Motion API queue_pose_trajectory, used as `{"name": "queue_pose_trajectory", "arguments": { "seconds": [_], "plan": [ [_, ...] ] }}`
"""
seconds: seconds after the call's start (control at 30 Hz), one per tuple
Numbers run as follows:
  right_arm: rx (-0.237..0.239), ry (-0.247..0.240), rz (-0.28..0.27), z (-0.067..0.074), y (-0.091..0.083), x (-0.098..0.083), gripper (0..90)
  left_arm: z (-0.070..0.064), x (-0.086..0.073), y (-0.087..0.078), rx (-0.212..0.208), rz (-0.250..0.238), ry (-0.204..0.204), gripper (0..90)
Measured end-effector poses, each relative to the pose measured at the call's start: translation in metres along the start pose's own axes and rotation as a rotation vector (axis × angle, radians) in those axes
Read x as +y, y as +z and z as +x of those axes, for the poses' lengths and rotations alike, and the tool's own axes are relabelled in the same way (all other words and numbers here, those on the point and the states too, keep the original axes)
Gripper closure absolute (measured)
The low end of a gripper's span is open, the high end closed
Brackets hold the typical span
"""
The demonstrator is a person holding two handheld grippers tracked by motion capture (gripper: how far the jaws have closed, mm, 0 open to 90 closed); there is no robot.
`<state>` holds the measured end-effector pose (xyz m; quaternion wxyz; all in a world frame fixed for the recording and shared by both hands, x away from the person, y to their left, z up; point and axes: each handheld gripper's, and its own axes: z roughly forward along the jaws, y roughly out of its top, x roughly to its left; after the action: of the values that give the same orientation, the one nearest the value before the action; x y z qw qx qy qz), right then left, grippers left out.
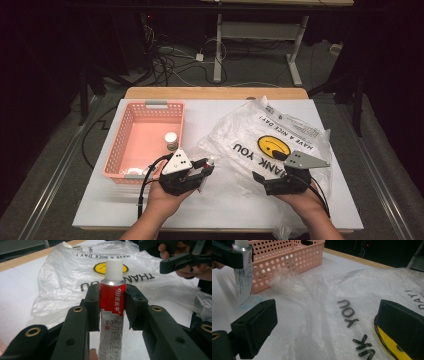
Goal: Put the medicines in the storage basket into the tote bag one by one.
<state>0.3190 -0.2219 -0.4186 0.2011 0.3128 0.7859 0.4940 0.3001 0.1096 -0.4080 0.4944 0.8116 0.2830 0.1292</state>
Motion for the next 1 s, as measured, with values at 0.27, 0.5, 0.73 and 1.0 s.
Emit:
{"name": "queue_pose_trajectory", "arguments": {
  "seconds": [0.27,0.5,0.73,1.0],
  "plan": [
    [0.028,-0.017,0.104,-0.008,0.025,0.005,20.3,-0.001,-0.006,0.002,-0.008,0.012,-0.001,65.9],
    [0.086,-0.018,0.182,-0.004,0.026,-0.014,41.1,0.001,-0.008,0.001,-0.007,0.015,-0.005,65.9],
    [0.09,-0.061,0.3,0.001,0.032,-0.024,28.0,0.001,-0.009,-0.002,-0.002,0.013,-0.002,65.9],
    [0.111,-0.123,0.418,0.004,0.045,-0.034,25.0,0.001,-0.01,-0.002,-0.007,0.018,0.001,65.9]
  ]
}}
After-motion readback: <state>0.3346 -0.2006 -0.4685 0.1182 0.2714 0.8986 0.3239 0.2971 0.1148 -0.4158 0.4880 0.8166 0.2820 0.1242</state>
